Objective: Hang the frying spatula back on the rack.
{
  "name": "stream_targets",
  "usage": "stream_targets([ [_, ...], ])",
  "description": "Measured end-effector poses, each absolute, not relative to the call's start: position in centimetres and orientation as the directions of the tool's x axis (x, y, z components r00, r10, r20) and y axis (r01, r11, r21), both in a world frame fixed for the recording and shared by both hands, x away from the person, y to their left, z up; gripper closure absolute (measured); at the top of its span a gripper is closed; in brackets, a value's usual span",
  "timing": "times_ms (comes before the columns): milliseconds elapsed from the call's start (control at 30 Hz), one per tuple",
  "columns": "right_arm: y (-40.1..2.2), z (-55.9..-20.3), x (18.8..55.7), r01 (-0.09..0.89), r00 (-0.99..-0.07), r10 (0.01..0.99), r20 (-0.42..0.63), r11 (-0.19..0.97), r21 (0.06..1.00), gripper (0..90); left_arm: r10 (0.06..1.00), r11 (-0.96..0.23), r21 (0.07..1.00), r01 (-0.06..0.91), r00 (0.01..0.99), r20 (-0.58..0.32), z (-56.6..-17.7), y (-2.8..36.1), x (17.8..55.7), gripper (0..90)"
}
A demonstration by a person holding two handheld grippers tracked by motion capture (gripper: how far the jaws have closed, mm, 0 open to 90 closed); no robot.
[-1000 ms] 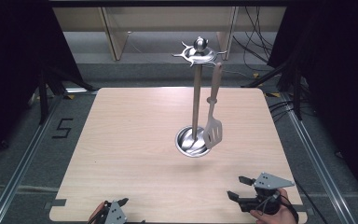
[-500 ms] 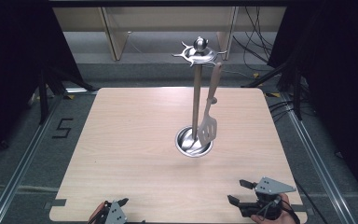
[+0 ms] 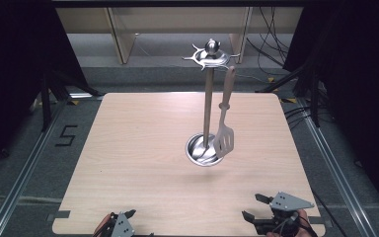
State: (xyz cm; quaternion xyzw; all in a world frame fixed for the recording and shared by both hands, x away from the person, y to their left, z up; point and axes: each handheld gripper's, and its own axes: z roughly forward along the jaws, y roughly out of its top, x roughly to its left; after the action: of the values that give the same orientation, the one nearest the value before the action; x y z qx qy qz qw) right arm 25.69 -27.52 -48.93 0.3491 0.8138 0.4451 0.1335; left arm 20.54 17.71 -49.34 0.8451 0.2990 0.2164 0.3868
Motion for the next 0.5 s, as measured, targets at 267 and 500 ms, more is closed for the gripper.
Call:
stream_targets([
  [267,-27.42,-49.08,25.11,0.434,-0.741,0.668,0.068,0.399,0.808,25.0,0.675,-0.517,0.788,0.335,0.726,0.134,-49.48,17.57,20.50,15.2],
  [500,-27.58,-49.10,24.88,0.438,-0.728,0.682,0.065,0.391,0.809,24.8,0.677,-0.509,0.791,0.339,0.726,0.125,-49.45,17.43,20.40,15.2],
])
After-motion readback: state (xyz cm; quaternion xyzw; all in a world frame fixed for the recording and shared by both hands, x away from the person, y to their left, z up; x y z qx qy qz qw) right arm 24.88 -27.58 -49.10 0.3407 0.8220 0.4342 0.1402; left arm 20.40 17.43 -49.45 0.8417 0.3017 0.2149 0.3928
